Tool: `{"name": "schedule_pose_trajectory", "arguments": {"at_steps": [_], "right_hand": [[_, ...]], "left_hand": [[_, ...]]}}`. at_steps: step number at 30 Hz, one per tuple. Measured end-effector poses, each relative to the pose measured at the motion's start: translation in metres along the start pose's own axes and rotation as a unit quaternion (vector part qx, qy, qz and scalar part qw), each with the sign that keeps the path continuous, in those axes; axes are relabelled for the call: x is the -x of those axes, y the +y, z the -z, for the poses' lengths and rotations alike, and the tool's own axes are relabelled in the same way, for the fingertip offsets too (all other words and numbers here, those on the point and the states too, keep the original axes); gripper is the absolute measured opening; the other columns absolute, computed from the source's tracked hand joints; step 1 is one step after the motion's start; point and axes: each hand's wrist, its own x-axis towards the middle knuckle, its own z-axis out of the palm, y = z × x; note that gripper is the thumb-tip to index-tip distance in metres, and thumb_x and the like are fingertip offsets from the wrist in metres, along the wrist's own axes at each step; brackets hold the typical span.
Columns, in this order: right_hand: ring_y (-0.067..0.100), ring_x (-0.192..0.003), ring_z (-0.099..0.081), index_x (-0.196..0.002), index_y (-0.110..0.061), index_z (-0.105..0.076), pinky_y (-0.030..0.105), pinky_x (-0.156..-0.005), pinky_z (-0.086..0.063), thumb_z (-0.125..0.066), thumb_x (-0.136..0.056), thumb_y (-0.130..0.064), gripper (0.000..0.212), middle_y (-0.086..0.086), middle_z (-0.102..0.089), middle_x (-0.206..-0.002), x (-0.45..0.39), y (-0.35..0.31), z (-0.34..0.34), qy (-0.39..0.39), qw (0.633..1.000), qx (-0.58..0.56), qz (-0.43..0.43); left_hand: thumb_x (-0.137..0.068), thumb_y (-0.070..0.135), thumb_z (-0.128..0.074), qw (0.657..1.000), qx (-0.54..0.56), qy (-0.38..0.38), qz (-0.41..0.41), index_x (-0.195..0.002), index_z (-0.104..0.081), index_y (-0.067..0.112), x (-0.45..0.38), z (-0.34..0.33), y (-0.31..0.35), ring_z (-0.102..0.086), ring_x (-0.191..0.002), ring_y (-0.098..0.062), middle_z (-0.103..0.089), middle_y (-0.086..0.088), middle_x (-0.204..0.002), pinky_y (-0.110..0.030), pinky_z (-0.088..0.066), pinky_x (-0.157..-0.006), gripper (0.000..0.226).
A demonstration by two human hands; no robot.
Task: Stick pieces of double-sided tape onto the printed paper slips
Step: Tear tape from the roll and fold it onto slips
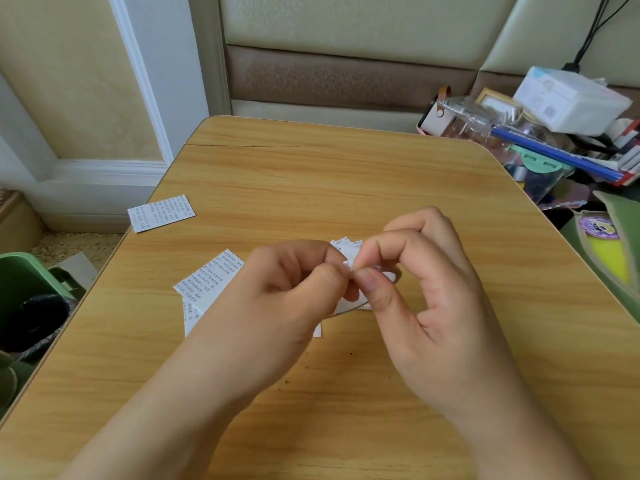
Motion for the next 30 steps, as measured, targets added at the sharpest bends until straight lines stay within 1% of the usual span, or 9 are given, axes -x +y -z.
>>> {"name": "schedule_pose_trajectory", "arguments": {"at_steps": [4,9,13,15,17,20,24,28,30], "right_hand": [[0.017,-0.093,-0.053,-0.091,-0.029,-0.057,0.038,-0.084,-0.043,-0.054,-0.091,-0.028,0.004,-0.014,-0.046,-0.092,-0.001,0.003,0.003,-0.017,1.000,0.011,-0.014],[0.014,-0.092,-0.052,-0.089,-0.024,-0.058,0.034,-0.084,-0.042,-0.052,-0.092,-0.024,0.007,-0.015,-0.045,-0.093,0.000,0.005,0.002,-0.043,0.999,0.006,-0.013],[0.007,-0.090,-0.050,-0.087,-0.025,-0.057,0.016,-0.082,-0.037,-0.052,-0.090,-0.025,0.006,-0.016,-0.047,-0.091,0.000,0.008,0.014,-0.071,0.984,-0.148,-0.066],[0.003,-0.086,-0.050,-0.087,-0.027,-0.063,0.012,-0.081,-0.037,-0.060,-0.087,-0.033,0.006,-0.016,-0.052,-0.090,0.001,0.009,0.018,-0.033,0.959,-0.260,-0.106],[-0.001,-0.083,-0.051,-0.092,-0.028,-0.070,0.011,-0.079,-0.041,-0.065,-0.081,-0.047,0.022,-0.017,-0.058,-0.088,0.001,0.010,0.019,0.014,0.922,-0.356,-0.152],[0.001,-0.082,-0.052,-0.090,-0.018,-0.071,0.015,-0.081,-0.042,-0.067,-0.077,-0.045,0.030,-0.012,-0.058,-0.081,0.002,0.009,0.012,0.027,0.872,-0.445,-0.203],[0.000,-0.094,-0.056,-0.087,0.016,-0.041,0.030,-0.084,-0.034,-0.066,-0.081,-0.040,0.061,-0.006,-0.056,-0.080,0.000,0.000,0.004,-0.006,0.845,-0.489,-0.214],[-0.001,-0.096,-0.055,-0.094,0.021,-0.035,0.035,-0.085,-0.028,-0.065,-0.082,-0.038,0.068,-0.005,-0.055,-0.079,-0.001,-0.004,0.002,-0.010,0.829,-0.516,-0.216],[0.001,-0.092,-0.054,-0.093,0.016,-0.044,0.035,-0.085,-0.028,-0.066,-0.080,-0.040,0.062,-0.006,-0.055,-0.079,-0.001,-0.004,0.003,-0.007,0.830,-0.510,-0.223]], "left_hand": [[-0.075,0.036,-0.049,1.000,-0.020,0.004,0.010,-0.061,-0.063,0.025,0.000,0.000,0.000,-0.033,-0.048,-0.009,-0.037,0.008,-0.049,-0.017,-0.028,-0.045,0.022],[-0.075,0.034,-0.049,1.000,0.003,0.004,0.014,-0.059,-0.061,0.023,0.001,-0.003,0.000,-0.028,-0.045,-0.009,-0.034,0.009,-0.047,-0.014,-0.024,-0.041,0.023],[-0.073,0.033,-0.054,0.993,0.104,0.029,0.042,-0.059,-0.063,0.022,-0.004,-0.001,-0.005,-0.027,-0.048,-0.011,-0.034,0.010,-0.046,-0.023,-0.026,-0.049,0.020],[-0.078,0.026,-0.053,0.978,0.202,0.042,0.041,-0.063,-0.066,0.021,-0.006,0.003,-0.004,-0.031,-0.050,-0.011,-0.036,0.007,-0.048,-0.021,-0.032,-0.052,0.020],[-0.077,0.018,-0.056,0.953,0.302,0.017,0.027,-0.070,-0.069,0.018,-0.006,0.003,-0.001,-0.038,-0.051,-0.010,-0.042,0.004,-0.051,-0.015,-0.038,-0.051,0.015],[-0.070,0.006,-0.066,0.917,0.398,-0.032,0.028,-0.078,-0.070,0.015,-0.004,-0.002,-0.001,-0.042,-0.050,-0.010,-0.044,0.003,-0.052,-0.016,-0.039,-0.053,0.013],[-0.058,0.005,-0.072,0.865,0.491,-0.040,0.091,-0.084,-0.074,0.007,-0.005,-0.001,-0.009,-0.038,-0.043,-0.009,-0.038,0.005,-0.047,-0.028,-0.025,-0.069,0.027],[-0.058,0.014,-0.076,0.856,0.503,-0.048,0.112,-0.097,-0.074,0.002,-0.004,0.000,-0.010,-0.036,-0.044,-0.008,-0.037,0.005,-0.048,-0.033,-0.015,-0.072,0.040],[-0.061,0.015,-0.072,0.858,0.498,-0.044,0.116,-0.099,-0.073,0.001,-0.003,0.000,-0.010,-0.034,-0.044,-0.008,-0.036,0.006,-0.048,-0.035,-0.009,-0.073,0.041]]}}
